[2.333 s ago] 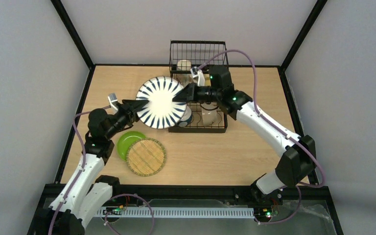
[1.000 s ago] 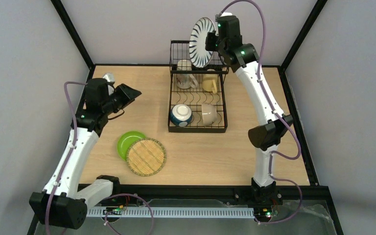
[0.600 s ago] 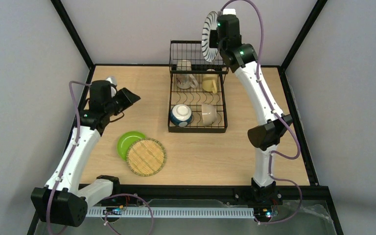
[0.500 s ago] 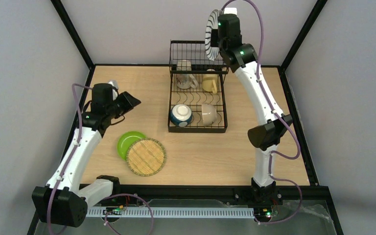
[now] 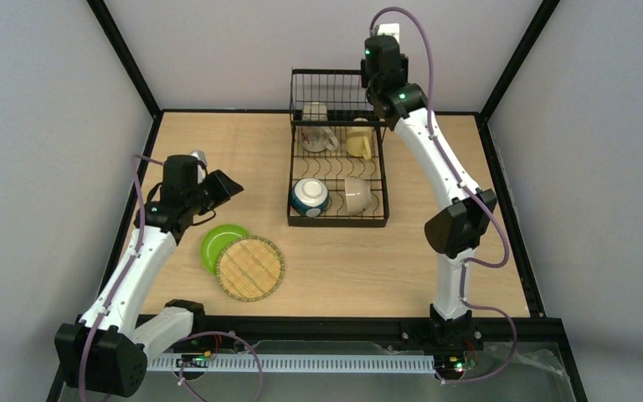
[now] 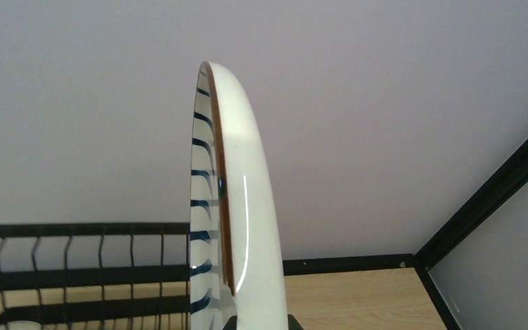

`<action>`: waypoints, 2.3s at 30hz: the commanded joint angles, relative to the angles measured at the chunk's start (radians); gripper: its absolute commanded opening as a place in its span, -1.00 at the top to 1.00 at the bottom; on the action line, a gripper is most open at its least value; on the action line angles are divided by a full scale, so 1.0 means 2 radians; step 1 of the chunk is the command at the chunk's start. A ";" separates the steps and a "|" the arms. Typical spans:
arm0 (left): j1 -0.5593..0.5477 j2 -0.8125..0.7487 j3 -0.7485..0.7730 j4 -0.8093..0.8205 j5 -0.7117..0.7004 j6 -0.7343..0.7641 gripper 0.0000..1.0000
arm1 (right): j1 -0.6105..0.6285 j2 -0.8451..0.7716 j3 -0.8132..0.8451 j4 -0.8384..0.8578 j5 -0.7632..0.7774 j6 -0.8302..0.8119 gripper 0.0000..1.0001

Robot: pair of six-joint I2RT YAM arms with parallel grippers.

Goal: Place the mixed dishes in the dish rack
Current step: Insert the plate into the dish rack, then grab the plate at the corner of the board.

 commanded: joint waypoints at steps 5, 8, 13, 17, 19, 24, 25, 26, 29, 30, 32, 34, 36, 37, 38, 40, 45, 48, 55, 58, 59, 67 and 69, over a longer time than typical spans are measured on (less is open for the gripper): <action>-0.004 -0.003 -0.012 0.001 -0.007 0.003 -0.98 | 0.000 -0.036 -0.050 0.098 0.026 -0.014 1.00; -0.004 -0.004 -0.013 0.003 -0.005 0.001 -0.98 | 0.000 -0.043 -0.071 0.109 0.025 -0.016 1.00; -0.004 -0.003 -0.013 0.006 -0.004 0.000 -0.98 | 0.000 -0.043 -0.080 0.105 0.020 -0.012 1.00; -0.004 -0.001 -0.013 0.008 -0.002 -0.001 -0.98 | 0.000 -0.046 -0.093 0.101 0.019 -0.006 1.00; -0.004 -0.001 -0.014 0.009 -0.002 -0.002 -0.98 | 0.000 -0.050 -0.103 0.099 0.018 -0.006 0.94; -0.004 0.000 -0.016 0.012 0.000 -0.005 -0.98 | -0.001 -0.055 -0.115 0.094 0.016 0.008 -0.04; -0.004 0.002 -0.017 0.012 0.000 -0.006 -0.98 | -0.001 -0.055 -0.115 0.093 0.015 0.008 -0.18; -0.004 0.002 -0.018 0.013 0.001 -0.007 -0.98 | 0.000 -0.055 -0.114 0.092 0.015 0.008 -0.31; -0.004 0.001 -0.019 0.014 0.003 -0.010 -0.98 | 0.000 -0.056 -0.110 0.090 0.012 0.009 -0.52; -0.004 0.000 -0.020 0.014 0.003 -0.010 -0.98 | 0.000 -0.056 -0.107 0.089 0.011 0.010 -0.56; -0.004 -0.002 -0.021 0.013 0.003 -0.011 -0.98 | 0.000 -0.055 -0.101 0.084 0.007 0.012 -0.61; -0.004 -0.004 -0.021 0.013 0.003 -0.011 -0.98 | 0.000 -0.053 -0.092 0.077 0.003 0.015 -0.63; -0.004 -0.005 -0.020 0.010 0.003 -0.012 -0.98 | 0.000 -0.052 -0.085 0.073 -0.002 0.018 -0.66; -0.004 -0.006 -0.019 0.010 0.003 -0.013 -0.98 | 0.000 -0.053 -0.082 0.071 -0.005 0.019 -0.68; -0.004 -0.008 -0.019 0.009 0.002 -0.013 -0.98 | 0.000 -0.053 -0.077 0.070 -0.007 0.020 -0.68; -0.004 -0.010 -0.019 0.007 0.002 -0.014 -0.98 | 0.000 -0.053 -0.066 0.068 -0.010 0.020 -0.69; -0.003 -0.018 -0.021 0.004 0.000 -0.017 -0.98 | 0.000 -0.054 -0.024 0.059 -0.020 0.016 -0.70; -0.004 -0.020 -0.020 0.002 -0.001 -0.018 -0.98 | -0.001 -0.058 -0.004 0.051 -0.036 0.022 -0.70; -0.004 -0.019 -0.014 -0.019 -0.010 -0.015 -0.98 | 0.012 -0.086 0.002 0.022 -0.121 0.040 -0.68; -0.003 -0.018 -0.018 -0.035 -0.013 -0.016 -0.98 | 0.036 -0.094 0.002 -0.005 -0.161 0.047 -0.66; -0.003 -0.017 -0.019 -0.043 -0.015 -0.016 -0.98 | 0.045 -0.096 0.000 -0.015 -0.170 0.049 -0.66; -0.004 -0.032 -0.043 -0.103 -0.023 -0.004 -0.98 | 0.126 -0.146 -0.090 -0.057 -0.242 0.067 -0.65; -0.004 -0.041 -0.050 -0.119 -0.024 0.001 -0.98 | 0.130 -0.171 -0.136 -0.052 -0.290 0.090 -0.64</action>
